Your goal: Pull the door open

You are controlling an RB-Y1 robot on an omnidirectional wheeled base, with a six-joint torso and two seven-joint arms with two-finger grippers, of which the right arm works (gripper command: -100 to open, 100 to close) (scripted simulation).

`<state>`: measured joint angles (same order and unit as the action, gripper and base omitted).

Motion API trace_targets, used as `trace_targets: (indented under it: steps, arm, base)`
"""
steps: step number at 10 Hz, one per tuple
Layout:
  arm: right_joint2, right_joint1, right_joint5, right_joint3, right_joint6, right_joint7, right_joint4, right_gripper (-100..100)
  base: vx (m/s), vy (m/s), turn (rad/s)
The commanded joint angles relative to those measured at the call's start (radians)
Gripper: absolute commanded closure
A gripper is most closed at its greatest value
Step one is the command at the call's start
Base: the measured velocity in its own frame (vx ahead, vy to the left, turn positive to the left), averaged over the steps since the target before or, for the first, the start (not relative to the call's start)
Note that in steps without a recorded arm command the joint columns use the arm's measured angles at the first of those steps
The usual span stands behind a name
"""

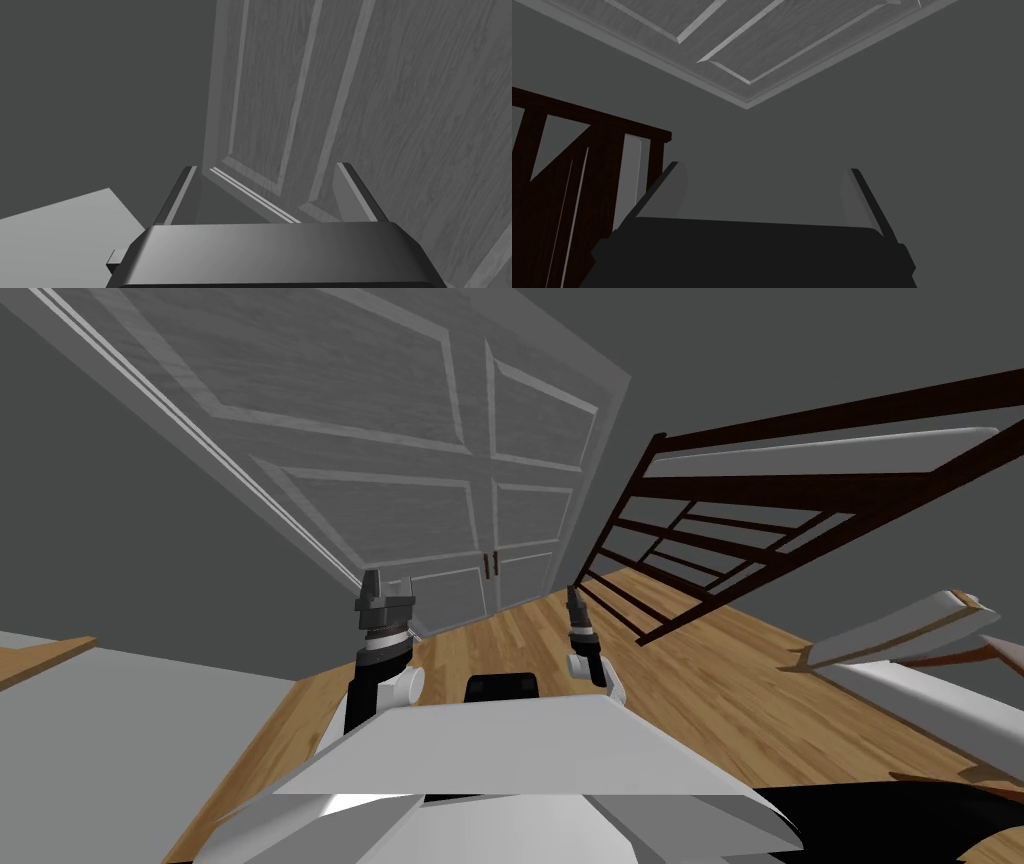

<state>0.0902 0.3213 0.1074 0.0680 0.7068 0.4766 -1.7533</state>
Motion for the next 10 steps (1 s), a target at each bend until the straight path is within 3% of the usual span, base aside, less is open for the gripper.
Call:
trace_targets:
  steps: [1,8,10]
  arm:
    - [0.004,-0.014,0.01,0.003,0.02,0.033,0.05,-100]
    - [0.027,-0.06,0.039,0.018,0.044,0.133,0.221,-100]
    - [0.038,-0.084,0.053,0.025,0.057,0.183,0.292,-100]
  base:
    - [0.065,0.03,0.042]
    - [0.064,0.029,0.054]
    - [0.07,0.031,0.071]
